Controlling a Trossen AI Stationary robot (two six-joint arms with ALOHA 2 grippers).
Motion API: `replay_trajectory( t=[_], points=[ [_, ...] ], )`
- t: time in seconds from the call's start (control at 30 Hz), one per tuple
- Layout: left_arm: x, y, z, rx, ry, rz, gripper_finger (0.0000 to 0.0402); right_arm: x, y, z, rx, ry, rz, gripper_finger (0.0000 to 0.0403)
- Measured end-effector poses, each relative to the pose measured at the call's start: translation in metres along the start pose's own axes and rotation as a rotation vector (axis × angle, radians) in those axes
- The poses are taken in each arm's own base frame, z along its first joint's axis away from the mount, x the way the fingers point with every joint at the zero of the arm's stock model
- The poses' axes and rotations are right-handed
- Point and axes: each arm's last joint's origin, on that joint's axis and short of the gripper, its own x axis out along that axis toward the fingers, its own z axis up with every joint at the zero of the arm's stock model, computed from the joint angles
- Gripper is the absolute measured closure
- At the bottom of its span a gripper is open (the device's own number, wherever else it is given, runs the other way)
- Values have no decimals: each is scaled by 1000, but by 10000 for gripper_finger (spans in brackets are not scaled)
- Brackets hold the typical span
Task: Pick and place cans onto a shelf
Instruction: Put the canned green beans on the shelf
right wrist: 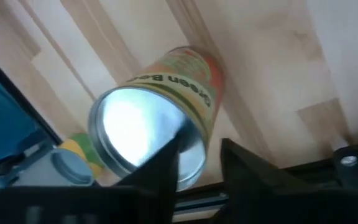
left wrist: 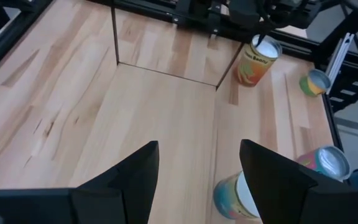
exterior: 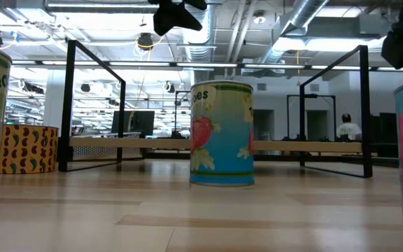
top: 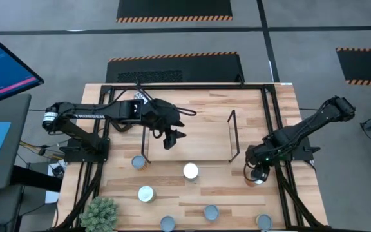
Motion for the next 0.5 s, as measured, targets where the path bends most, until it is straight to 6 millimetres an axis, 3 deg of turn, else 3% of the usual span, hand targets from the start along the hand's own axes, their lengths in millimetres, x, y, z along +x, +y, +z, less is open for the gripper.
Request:
replay_trajectory(
  t=[0.13,0.3,0.5],
  points=[
    [0,-2,-1,5,1,-5,189,-3,2,0,13,22,24,383],
    [0,-2,0,13,-8,11,189,-19,9,0,31,10,41,397],
    [0,-1,0,40,-16,37,189,-66,23,-6,24,22,84,399]
  ],
)
